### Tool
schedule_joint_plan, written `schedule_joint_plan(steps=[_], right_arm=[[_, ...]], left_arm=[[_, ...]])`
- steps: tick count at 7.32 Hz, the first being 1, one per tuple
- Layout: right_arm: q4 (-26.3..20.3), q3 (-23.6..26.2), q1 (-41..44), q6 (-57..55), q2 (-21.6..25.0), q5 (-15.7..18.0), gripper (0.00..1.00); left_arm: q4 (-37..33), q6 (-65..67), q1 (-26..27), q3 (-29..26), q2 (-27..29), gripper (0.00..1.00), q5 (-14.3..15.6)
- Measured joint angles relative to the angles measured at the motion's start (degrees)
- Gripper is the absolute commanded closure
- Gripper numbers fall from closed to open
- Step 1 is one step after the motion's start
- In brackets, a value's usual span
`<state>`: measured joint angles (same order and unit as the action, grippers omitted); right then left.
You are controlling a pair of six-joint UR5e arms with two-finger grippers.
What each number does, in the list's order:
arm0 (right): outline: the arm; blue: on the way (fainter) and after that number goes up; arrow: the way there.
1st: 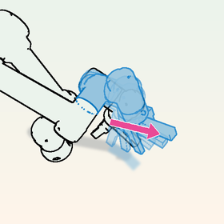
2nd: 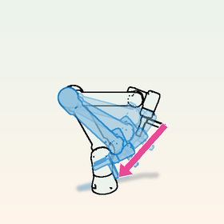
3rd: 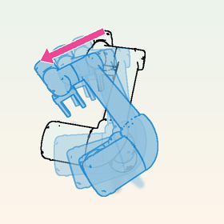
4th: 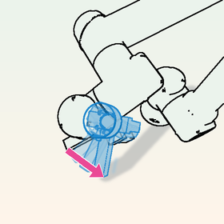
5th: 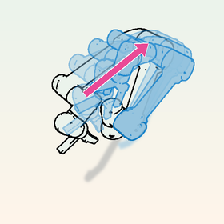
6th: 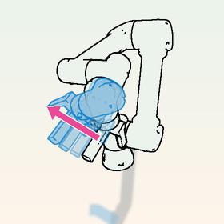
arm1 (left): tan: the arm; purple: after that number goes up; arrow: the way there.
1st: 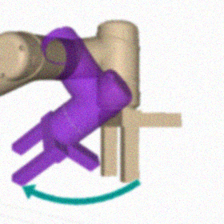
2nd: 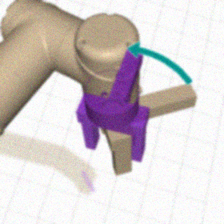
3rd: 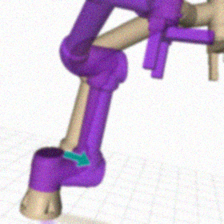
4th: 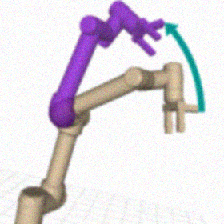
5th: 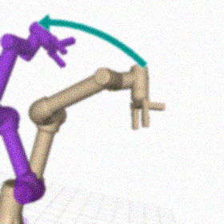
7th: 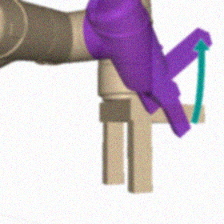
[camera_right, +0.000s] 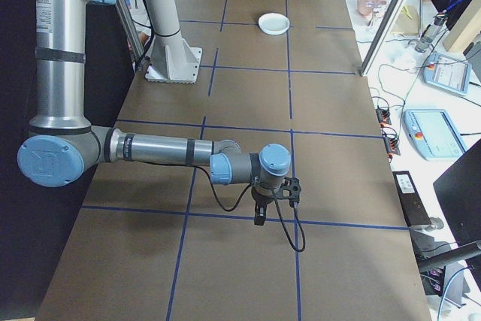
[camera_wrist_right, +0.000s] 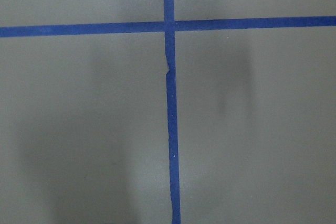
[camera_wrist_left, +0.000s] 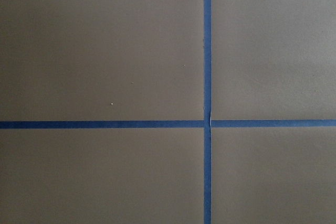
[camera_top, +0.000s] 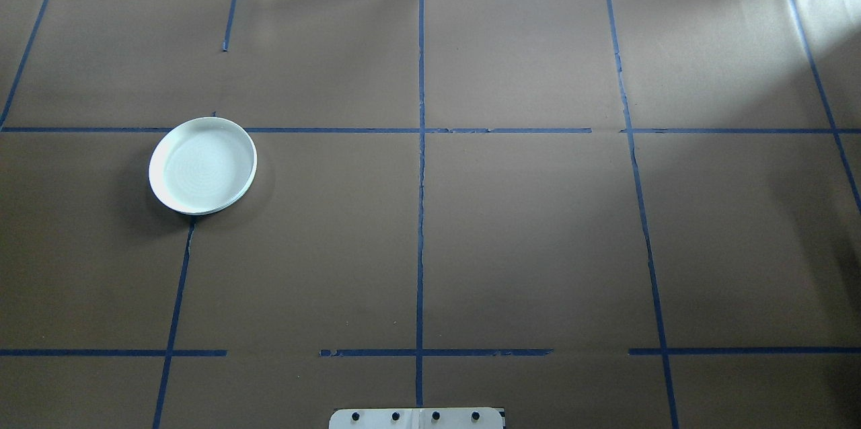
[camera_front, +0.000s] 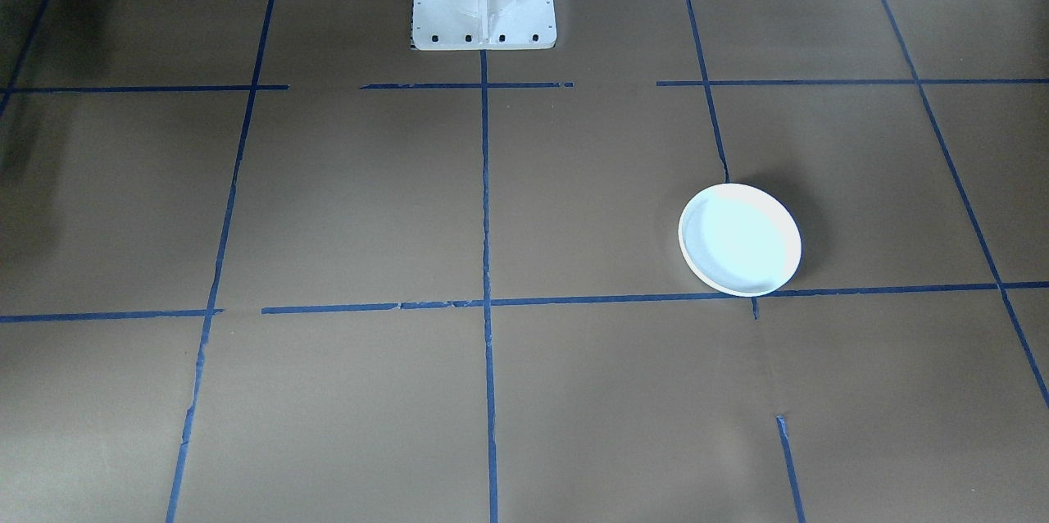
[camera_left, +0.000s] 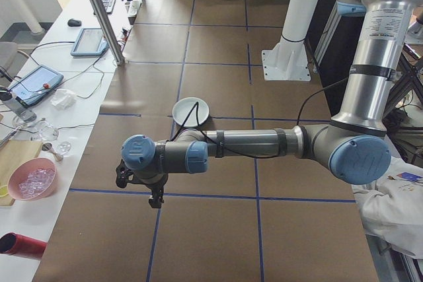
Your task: Stack plate in center
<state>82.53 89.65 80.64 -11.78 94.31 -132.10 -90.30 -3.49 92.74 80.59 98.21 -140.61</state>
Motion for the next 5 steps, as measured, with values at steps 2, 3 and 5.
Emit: schedule_joint_plan(steps=[2, 3, 5], right_arm=[[0.0, -0.02, 0.04, 0.0, 0.0, 0.0, 0.0], [0.0, -0.03, 0.02, 0.0, 0.0, 0.0, 0.0], [0.0, -0.02, -0.01, 0.0, 0.0, 0.0, 0.0]], left_arm=[[-0.25, -0.01, -0.03, 2.62, -2.78, 0.0, -0.24], [-0.29, 0.14, -0.07, 2.69, -3.47, 0.0, -0.1], [-0.24, 2.68, -0.18, 2.27, -3.64, 0.0, 2.08]])
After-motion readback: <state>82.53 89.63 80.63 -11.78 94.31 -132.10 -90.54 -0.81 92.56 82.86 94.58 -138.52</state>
